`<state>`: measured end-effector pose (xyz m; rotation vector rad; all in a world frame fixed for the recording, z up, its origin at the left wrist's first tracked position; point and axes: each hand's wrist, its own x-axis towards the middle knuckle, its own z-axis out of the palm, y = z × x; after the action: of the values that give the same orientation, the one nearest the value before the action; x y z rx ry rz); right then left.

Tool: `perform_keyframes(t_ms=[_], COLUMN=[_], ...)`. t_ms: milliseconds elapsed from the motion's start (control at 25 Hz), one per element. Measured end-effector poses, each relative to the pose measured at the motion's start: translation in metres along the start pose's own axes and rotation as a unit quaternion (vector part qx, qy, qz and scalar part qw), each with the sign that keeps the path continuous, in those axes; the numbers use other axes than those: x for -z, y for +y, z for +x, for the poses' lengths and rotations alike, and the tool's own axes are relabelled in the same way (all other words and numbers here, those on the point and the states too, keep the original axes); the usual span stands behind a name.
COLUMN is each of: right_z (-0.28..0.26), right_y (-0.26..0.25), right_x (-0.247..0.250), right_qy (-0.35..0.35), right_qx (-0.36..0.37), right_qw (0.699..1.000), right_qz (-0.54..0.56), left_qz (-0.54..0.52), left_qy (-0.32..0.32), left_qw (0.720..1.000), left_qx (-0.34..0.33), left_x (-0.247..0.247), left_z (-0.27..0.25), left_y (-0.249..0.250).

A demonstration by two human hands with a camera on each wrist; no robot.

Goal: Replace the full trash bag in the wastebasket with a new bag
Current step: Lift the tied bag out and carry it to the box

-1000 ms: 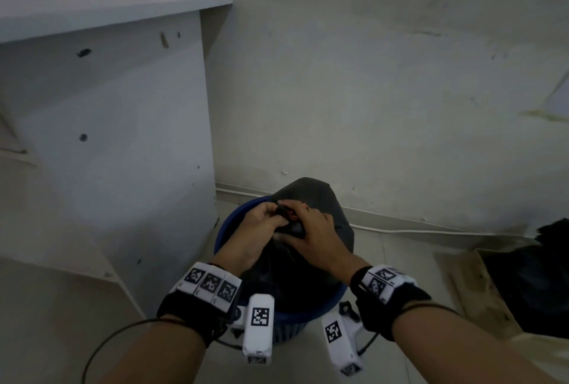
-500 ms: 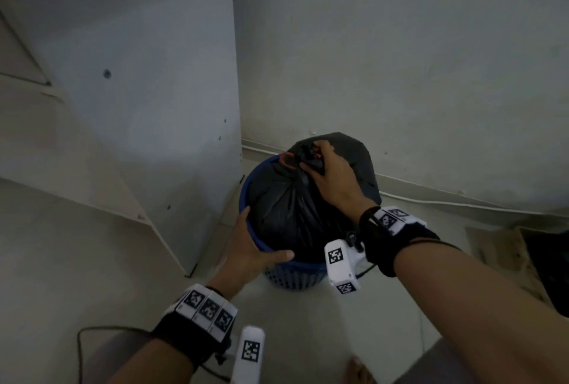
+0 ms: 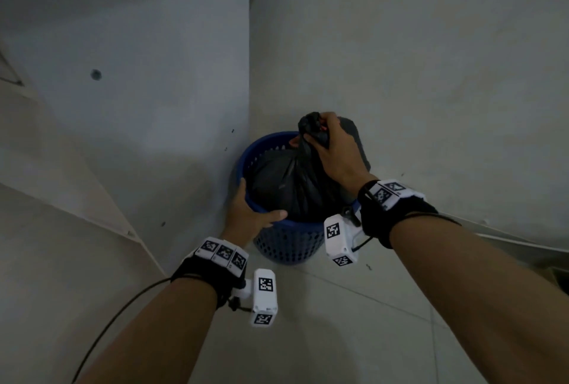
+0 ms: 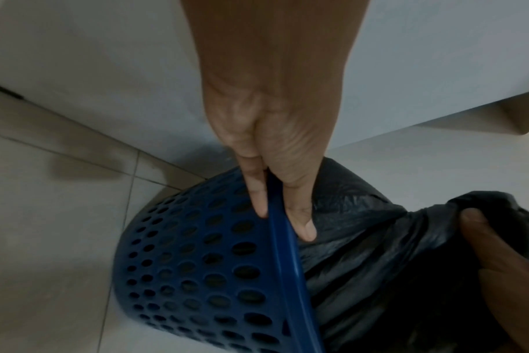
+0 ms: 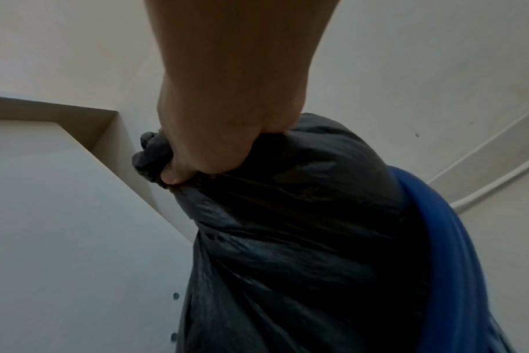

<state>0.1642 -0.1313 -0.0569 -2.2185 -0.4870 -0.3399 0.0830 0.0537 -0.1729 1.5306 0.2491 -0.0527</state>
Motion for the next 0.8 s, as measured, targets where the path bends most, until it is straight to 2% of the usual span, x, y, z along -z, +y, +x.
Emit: perform_keyframes(t_ms=[280, 440, 520, 600, 640, 680, 800], right_z=[0.068, 0.093, 0.098, 0.100, 0.099, 0.097, 0.089], right_y=[-0.007, -0.045, -0.065, -0.087, -0.100, -0.112, -0.157], right_x=[0.040, 0.090, 0.116, 0.143, 0.157, 0.170, 0.213], right_qy=[0.043, 0.061, 0.055, 0.046, 0.043, 0.042, 0.045], right_qx=[0.094, 0.109, 0.100, 0.084, 0.074, 0.065, 0.043], right_qw=[0.994, 0.991, 0.993, 0.995, 0.996, 0.997, 0.998], right_qz=[-0.038, -0.047, -0.043, -0.024, -0.013, -0.006, 0.007], left_qz=[0.017, 0.129, 0.138, 0.113, 0.125, 0.159, 0.230], left_qy=[-0.025, 0.025, 0.041, -0.011, -0.046, -0.050, 0.028], left_qw=[0.999, 0.991, 0.989, 0.993, 0.988, 0.977, 0.936], left_qx=[0.024, -0.027, -0.025, 0.029, 0.079, 0.131, 0.264], left_x=[0.005, 0.005, -0.002, -0.009, -0.007, 0.001, 0.054], left_z=[0.022, 0.011, -0.012, -0.047, -0.069, -0.090, -0.170], left_y=[0.000, 0.012, 0.029, 0.061, 0.074, 0.075, 0.076])
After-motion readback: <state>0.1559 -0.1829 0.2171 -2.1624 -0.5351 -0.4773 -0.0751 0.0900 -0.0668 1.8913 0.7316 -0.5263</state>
